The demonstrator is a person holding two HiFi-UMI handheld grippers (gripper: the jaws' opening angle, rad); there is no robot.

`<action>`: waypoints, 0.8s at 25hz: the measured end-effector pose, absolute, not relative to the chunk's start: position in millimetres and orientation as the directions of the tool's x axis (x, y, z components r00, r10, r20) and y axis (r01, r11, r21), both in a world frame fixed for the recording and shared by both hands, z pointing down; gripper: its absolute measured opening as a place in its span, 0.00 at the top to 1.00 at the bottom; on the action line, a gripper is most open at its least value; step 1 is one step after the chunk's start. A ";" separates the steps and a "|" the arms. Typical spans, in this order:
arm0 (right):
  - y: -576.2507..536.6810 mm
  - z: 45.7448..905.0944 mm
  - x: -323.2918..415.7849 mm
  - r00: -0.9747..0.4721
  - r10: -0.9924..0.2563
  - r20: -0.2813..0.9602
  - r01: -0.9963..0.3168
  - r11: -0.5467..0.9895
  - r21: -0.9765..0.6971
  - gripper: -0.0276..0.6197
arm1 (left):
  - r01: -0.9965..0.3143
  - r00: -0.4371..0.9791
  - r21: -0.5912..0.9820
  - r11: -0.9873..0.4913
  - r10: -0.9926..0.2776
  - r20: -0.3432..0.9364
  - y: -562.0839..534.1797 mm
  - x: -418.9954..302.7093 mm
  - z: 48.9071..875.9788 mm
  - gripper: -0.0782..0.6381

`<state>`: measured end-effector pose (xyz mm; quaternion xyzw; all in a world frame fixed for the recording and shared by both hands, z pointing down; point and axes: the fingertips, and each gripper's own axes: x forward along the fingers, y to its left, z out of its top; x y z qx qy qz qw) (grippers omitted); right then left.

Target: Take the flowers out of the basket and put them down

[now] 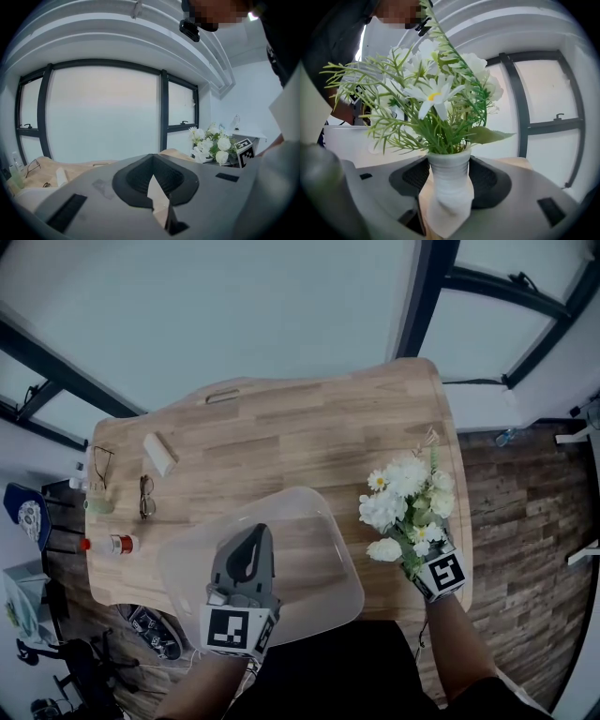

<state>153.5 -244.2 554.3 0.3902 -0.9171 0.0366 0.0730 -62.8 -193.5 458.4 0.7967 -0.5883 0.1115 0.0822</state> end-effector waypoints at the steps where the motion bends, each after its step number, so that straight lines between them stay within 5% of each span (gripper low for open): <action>1: -243.6 557.2 155.3 -0.678 -0.713 0.176 -0.727 0.687 -0.017 0.53 | -0.957 0.280 -0.002 -0.291 -0.921 0.271 -190.9 -64.8 456.5 0.89; 8: -236.6 576.6 159.7 -0.654 -0.699 0.289 -0.740 0.670 -0.053 0.53 | -0.971 0.233 -0.001 -0.240 -0.941 0.246 -171.2 -87.6 447.3 0.89; 20: -220.3 562.2 174.8 -0.606 -0.743 0.284 -0.784 0.617 -0.060 0.46 | -0.967 0.243 -0.032 -0.253 -0.952 0.186 -153.3 -88.7 407.0 0.89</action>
